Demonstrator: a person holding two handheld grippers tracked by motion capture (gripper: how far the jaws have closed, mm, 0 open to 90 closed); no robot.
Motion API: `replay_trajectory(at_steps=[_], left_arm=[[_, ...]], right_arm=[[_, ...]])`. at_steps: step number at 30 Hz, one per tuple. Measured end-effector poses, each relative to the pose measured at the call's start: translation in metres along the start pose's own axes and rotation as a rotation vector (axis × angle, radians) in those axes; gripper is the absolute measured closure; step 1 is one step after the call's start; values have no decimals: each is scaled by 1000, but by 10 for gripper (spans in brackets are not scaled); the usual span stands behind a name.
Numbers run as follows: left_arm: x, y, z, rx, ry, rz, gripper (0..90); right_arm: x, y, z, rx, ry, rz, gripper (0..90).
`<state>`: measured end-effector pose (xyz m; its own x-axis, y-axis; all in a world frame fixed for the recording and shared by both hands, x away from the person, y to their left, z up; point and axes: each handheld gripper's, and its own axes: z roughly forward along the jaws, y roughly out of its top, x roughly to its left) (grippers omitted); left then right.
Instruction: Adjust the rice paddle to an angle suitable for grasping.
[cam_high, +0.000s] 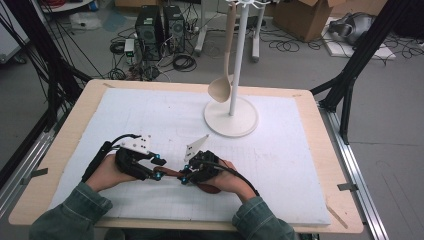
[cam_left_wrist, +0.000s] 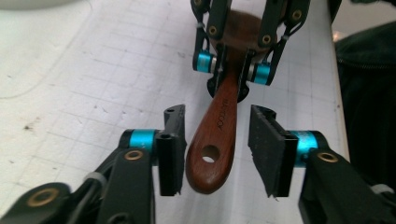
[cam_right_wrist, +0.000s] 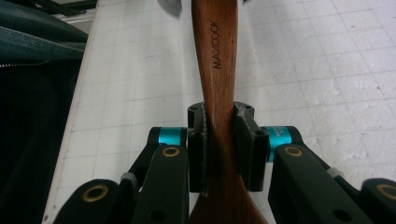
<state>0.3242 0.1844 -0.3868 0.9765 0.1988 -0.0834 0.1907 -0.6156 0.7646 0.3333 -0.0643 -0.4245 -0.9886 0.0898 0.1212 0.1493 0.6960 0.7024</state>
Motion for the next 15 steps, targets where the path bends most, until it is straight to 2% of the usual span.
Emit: replay_trajectory(at_steps=[5, 10, 15], left_arm=[[3, -2, -11, -35, 26, -23, 512], [3, -3, -18, -68, 42, -40, 473], [4, -3, -20, -69, 50, -47, 451]], right_arm=[[2, 1, -4, -9, -7, -3, 770], [2, 1, -8, -23, -37, -3, 771], [3, 2, -12, -36, -58, -6, 772]])
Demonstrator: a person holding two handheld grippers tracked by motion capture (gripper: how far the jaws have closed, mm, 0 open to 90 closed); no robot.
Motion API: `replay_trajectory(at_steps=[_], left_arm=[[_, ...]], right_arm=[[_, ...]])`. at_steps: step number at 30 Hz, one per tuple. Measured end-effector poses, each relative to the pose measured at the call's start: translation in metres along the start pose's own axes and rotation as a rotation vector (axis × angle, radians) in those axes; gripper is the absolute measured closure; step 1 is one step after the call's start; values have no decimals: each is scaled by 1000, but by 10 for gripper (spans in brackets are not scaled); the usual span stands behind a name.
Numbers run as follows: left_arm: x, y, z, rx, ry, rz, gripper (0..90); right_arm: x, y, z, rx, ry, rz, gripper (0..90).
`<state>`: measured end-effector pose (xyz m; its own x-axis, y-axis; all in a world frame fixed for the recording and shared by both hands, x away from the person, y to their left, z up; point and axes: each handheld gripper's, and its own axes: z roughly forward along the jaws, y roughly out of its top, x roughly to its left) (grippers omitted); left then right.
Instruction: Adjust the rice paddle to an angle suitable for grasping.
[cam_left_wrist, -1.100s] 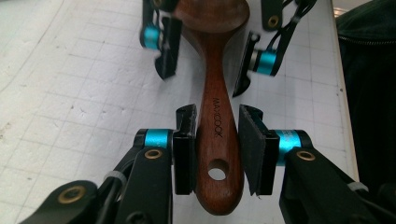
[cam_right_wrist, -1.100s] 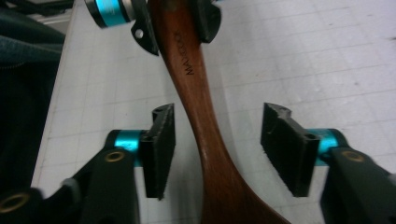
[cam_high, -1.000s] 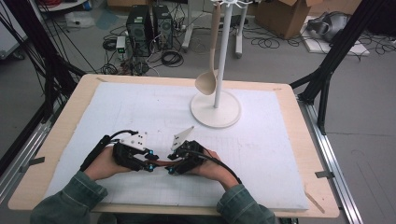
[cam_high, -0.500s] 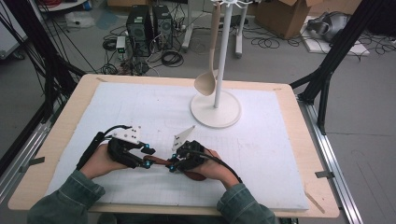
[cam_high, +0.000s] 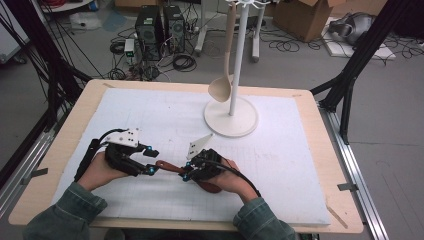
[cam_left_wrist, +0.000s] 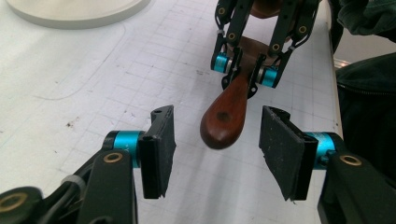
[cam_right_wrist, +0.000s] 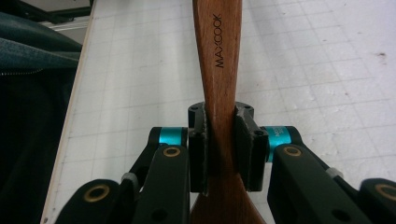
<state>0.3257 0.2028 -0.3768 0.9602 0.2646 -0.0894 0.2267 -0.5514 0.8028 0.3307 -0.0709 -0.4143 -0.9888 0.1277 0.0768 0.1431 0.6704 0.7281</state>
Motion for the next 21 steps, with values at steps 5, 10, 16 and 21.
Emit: replay_trajectory(at_steps=[5, 10, 16, 21], left_arm=[[1, 0, 1, -3, -3, -9, 443], [1, 0, 2, -3, -6, -14, 442], [0, 3, 5, -12, -23, -22, 448], [1, 5, 4, -31, -26, -32, 453]], right_arm=[[1, 2, -5, -34, -15, 16, 774], [2, 8, -10, -72, -56, 22, 775], [4, 19, -10, -104, -81, 28, 776], [6, 26, -10, -125, -85, 36, 776]])
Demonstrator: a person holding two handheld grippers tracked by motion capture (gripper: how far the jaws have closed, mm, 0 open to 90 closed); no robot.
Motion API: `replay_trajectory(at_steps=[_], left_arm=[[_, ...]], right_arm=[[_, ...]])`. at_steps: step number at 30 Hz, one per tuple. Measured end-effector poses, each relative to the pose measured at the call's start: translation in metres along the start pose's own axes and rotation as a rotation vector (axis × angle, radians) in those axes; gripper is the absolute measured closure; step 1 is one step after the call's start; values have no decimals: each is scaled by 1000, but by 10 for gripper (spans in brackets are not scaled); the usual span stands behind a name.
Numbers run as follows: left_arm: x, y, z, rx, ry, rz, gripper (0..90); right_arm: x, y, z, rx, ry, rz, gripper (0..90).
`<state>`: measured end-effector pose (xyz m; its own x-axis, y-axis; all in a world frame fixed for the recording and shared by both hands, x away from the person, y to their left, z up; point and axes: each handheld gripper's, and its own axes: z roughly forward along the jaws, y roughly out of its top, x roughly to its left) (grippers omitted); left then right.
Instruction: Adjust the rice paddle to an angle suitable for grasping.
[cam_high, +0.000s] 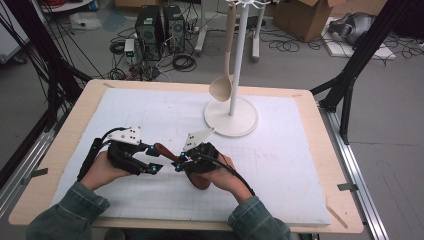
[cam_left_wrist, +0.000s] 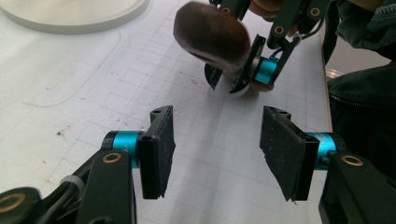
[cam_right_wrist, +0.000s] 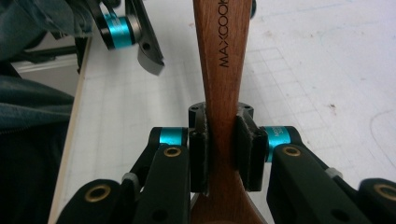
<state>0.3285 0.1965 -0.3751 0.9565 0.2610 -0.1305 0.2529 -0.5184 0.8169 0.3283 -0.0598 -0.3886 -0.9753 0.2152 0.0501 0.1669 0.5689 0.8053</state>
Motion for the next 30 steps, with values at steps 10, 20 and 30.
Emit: replay_trajectory(at_steps=[10, 20, 30], left_arm=[[2, 3, 2, 4, 6, -15, 529], [3, 4, 1, -8, 11, -18, 596], [2, 4, 0, -20, -6, -12, 613]], right_arm=[[-1, -1, 13, 31, 12, 15, 768], [-2, -4, 14, 36, 25, 25, 723], [-6, -8, 5, 34, 68, 36, 666]])
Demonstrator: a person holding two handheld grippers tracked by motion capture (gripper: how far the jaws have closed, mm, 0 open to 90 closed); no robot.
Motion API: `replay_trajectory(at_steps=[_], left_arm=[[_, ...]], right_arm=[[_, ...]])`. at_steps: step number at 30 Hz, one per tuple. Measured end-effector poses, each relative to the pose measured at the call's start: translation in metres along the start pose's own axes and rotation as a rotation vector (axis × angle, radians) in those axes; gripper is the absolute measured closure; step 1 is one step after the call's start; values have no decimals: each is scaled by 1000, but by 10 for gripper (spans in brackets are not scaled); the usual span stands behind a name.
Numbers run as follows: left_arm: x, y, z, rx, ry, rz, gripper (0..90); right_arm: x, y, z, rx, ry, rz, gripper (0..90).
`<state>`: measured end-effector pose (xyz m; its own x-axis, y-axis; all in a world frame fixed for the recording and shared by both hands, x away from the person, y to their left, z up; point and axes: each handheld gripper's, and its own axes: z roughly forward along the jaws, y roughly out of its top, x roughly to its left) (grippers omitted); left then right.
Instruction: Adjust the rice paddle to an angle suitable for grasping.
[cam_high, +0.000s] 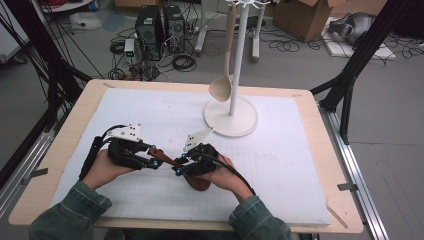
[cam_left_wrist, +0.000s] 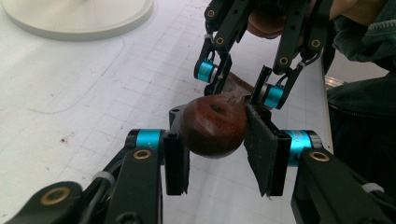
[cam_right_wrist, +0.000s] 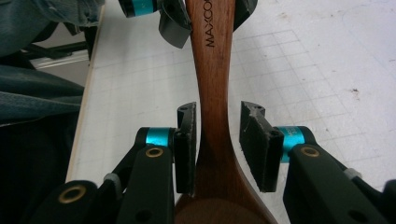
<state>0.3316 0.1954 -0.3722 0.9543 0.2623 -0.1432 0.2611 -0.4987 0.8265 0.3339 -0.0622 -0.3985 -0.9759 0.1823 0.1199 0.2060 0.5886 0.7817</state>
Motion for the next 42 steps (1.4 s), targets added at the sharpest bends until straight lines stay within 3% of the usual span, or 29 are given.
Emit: replay_trajectory(at_steps=[7, 16, 23, 29, 39, 42], left_arm=[[0, 0, 0, 2, 5, -3, 640], [0, 6, -4, -38, 5, -28, 560], [0, 8, -6, -44, 23, -45, 580], [1, 7, -5, -42, -4, -57, 621], [0, 7, -6, -60, -73, -33, 693], [-1, 8, -6, -58, -76, -21, 701]], right_arm=[[-3, -1, -1, -2, 27, 3, 717], [9, 7, 2, -41, -90, 4, 744], [16, 12, 6, -53, -114, 15, 743], [12, 11, 7, -61, -75, 21, 727], [2, 5, -1, -72, 31, 65, 679], [0, 5, -4, -78, 51, 62, 681]])
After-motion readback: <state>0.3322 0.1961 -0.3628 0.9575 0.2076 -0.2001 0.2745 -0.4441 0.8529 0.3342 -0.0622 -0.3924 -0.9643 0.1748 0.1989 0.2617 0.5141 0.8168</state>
